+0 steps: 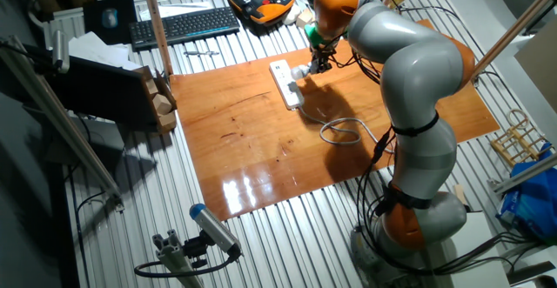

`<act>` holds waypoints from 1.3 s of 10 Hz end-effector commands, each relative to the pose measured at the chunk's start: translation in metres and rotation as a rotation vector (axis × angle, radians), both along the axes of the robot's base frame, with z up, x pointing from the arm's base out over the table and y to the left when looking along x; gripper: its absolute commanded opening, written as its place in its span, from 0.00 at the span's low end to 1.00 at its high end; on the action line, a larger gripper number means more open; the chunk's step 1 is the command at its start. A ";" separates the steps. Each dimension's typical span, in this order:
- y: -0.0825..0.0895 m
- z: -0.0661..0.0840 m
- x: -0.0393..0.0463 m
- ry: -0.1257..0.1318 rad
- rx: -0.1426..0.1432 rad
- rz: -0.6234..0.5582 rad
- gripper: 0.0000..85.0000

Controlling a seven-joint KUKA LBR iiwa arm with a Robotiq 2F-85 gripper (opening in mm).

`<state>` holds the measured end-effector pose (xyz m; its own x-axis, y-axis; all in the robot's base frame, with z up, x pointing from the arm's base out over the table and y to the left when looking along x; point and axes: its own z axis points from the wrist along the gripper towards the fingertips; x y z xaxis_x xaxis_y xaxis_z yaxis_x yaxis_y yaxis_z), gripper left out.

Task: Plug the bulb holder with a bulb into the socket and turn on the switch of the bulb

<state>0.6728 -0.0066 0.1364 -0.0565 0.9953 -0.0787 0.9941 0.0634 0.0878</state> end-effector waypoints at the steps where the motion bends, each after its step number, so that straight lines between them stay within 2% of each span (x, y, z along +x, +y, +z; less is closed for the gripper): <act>1: 0.002 -0.001 -0.0009 0.009 0.018 -0.009 0.00; 2: 0.006 -0.002 -0.0028 0.010 0.023 -0.014 0.00; 4: 0.017 0.002 -0.0019 0.008 0.054 -0.004 0.00; 6: 0.031 0.008 0.0009 0.009 0.063 0.003 0.00; 9: 0.054 0.007 -0.0013 0.014 0.068 -0.005 0.00; 11: 0.068 0.008 0.0010 0.010 0.089 -0.017 0.00; 13: 0.084 0.008 0.0026 0.013 0.091 -0.035 0.00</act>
